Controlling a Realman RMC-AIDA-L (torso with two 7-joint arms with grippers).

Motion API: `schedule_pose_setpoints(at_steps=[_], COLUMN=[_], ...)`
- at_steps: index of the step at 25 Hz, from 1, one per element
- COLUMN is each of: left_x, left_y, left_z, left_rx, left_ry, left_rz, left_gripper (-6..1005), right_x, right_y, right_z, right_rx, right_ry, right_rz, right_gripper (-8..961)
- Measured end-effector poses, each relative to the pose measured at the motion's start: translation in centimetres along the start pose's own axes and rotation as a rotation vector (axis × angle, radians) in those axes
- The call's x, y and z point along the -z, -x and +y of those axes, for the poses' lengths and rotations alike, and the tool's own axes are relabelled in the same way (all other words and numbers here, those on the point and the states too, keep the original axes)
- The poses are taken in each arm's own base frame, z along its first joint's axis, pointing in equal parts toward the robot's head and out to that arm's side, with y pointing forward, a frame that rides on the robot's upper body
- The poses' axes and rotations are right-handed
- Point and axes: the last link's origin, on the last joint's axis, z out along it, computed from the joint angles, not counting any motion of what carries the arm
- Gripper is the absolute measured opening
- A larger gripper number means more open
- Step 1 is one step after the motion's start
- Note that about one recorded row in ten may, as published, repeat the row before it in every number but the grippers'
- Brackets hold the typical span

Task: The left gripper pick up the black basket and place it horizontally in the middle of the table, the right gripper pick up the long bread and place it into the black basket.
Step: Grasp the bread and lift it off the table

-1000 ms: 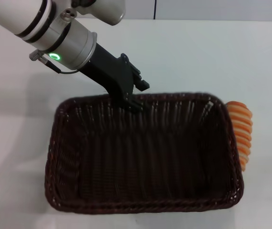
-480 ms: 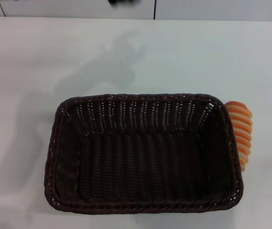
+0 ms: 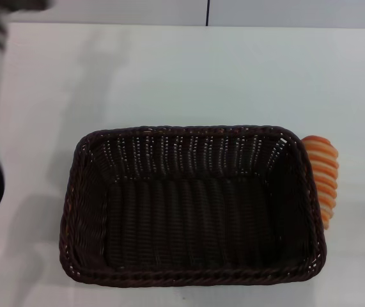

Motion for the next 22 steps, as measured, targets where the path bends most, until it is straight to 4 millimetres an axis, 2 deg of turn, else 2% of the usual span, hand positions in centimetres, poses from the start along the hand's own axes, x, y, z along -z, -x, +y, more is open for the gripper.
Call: schedule_pose_setpoints(at_steps=[1,2,3,4,5,6,7,8,9,10,14,22], left_x=[1.5,1.5,2.2,3.2,3.2,4.6,4.6,5.3,6.9,6.9,9.7,10.6], left_y=[1.7,1.7,2.9,5.2,5.2,8.4,8.4,9.8,12.5,12.5,15.6,16.6], left_z=[-1.6,-1.6,-2.5,-3.4,-3.4,-4.0,-4.0,-4.2,-4.5,-4.5,-4.6,-4.2], left_rx=[0.152,0.152,0.239,0.353,0.353,0.470,0.470,0.507,0.572,0.572,0.585,0.576], left_ry=[-0.087,-0.087,-0.115,-0.128,-0.128,-0.115,-0.115,-0.117,-0.135,-0.135,-0.153,-0.136], left_rz=[0.000,0.000,-0.008,-0.047,-0.047,-0.138,-0.138,-0.177,-0.260,-0.260,-0.372,-0.430], left_gripper=[720,720,720,721,721,721,731,741,751,762,792,792], right_x=[-0.2,-0.5,-0.7,-1.1,-1.1,-1.5,-1.5,-1.7,-2.0,-2.0,-2.6,-3.3], right_y=[-0.4,-0.8,-1.3,-2.3,-2.3,-3.4,-3.4,-3.9,-4.9,-4.9,-7.1,-9.6], right_z=[0.3,0.6,1.0,2.0,2.0,3.2,3.2,3.7,4.8,4.8,7.0,8.5], right_rx=[-0.003,-0.001,0.002,0.025,0.025,0.044,0.044,0.050,0.065,0.065,0.075,0.080], right_ry=[0.022,0.046,0.072,0.123,0.123,0.169,0.169,0.190,0.234,0.234,0.298,0.320], right_rz=[0.025,0.051,0.074,0.123,0.123,0.169,0.169,0.188,0.232,0.232,0.327,0.462], right_gripper=[801,801,801,801,801,801,797,794,790,787,772,744])
